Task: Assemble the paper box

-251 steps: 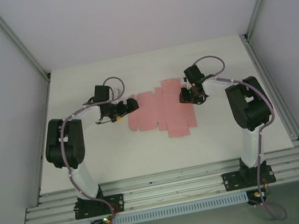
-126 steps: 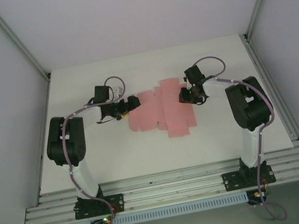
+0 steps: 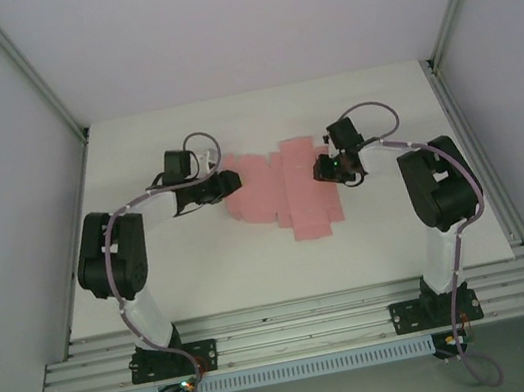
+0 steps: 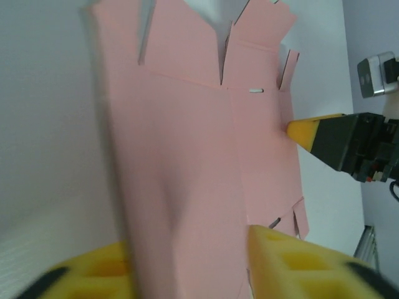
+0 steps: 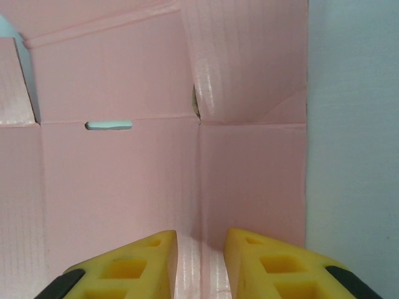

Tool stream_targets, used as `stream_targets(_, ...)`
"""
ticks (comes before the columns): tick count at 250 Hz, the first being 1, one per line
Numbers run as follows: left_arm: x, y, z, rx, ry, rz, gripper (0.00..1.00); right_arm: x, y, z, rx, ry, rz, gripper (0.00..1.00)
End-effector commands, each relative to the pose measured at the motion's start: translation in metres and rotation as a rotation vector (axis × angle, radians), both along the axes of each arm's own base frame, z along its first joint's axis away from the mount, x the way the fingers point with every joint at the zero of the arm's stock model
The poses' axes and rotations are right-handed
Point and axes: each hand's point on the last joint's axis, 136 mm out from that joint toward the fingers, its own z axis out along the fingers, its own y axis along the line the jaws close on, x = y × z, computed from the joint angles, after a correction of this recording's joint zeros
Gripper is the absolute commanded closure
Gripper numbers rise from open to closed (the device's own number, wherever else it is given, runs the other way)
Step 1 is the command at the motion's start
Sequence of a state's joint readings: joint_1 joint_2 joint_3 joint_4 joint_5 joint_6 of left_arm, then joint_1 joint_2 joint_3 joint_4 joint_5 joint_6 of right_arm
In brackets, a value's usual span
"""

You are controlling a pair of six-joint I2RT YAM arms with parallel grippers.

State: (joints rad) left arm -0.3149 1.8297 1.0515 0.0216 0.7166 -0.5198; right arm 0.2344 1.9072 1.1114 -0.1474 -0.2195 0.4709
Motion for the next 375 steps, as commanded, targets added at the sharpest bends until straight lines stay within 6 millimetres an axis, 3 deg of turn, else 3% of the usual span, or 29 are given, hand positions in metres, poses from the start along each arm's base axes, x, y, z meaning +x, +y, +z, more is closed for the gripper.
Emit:
stream_targets(1,0.001,0.0,0.014,0.03,-0.05,-0.014,0.76,-0.029,-0.008,-0.012,-0.014,0.09,0.014,0.69)
stream_targets(31,0.002,0.001,0.027,0.045,-0.088,-0.021,1.0,-0.024,-0.008,0.024,0.024,0.0,0.02,0.65)
stream_targets(65,0.004,-0.002,0.051,0.038,-0.174,-0.031,1.0,-0.027,-0.016,0.073,0.094,-0.153,0.001,0.45)
stream_targets(104,-0.018,-0.026,0.114,-0.123,-0.336,-0.136,1.0,-0.048,-0.036,0.122,0.247,-0.346,-0.034,0.16)
stream_targets(129,-0.035,-0.04,0.158,-0.177,-0.435,-0.206,1.0,-0.062,-0.05,0.139,0.299,-0.438,-0.053,0.0)
stream_targets(164,-0.061,-0.059,0.202,-0.179,-0.529,-0.29,1.0,-0.078,-0.053,0.158,0.312,-0.541,-0.014,0.0)
stream_targets(219,-0.096,-0.067,0.267,-0.264,-0.644,-0.335,1.0,-0.092,-0.06,0.175,0.358,-0.681,-0.023,0.0)
stream_targets(252,-0.115,-0.067,0.293,-0.275,-0.71,-0.348,1.0,-0.095,-0.056,0.181,0.422,-0.692,0.013,0.0)
stream_targets(270,-0.115,-0.062,0.297,-0.231,-0.745,-0.312,1.0,-0.1,-0.048,0.19,0.473,-0.716,0.068,0.05)
stream_targets(299,-0.112,-0.055,0.296,-0.182,-0.766,-0.261,1.0,-0.107,-0.04,0.206,0.528,-0.759,0.126,0.34)
stream_targets(343,-0.102,-0.047,0.292,-0.137,-0.779,-0.191,1.0,-0.117,-0.034,0.221,0.546,-0.785,0.174,0.58)
stream_targets(375,-0.094,-0.036,0.288,-0.075,-0.792,-0.118,1.0,-0.121,-0.036,0.221,0.52,-0.782,0.162,0.64)
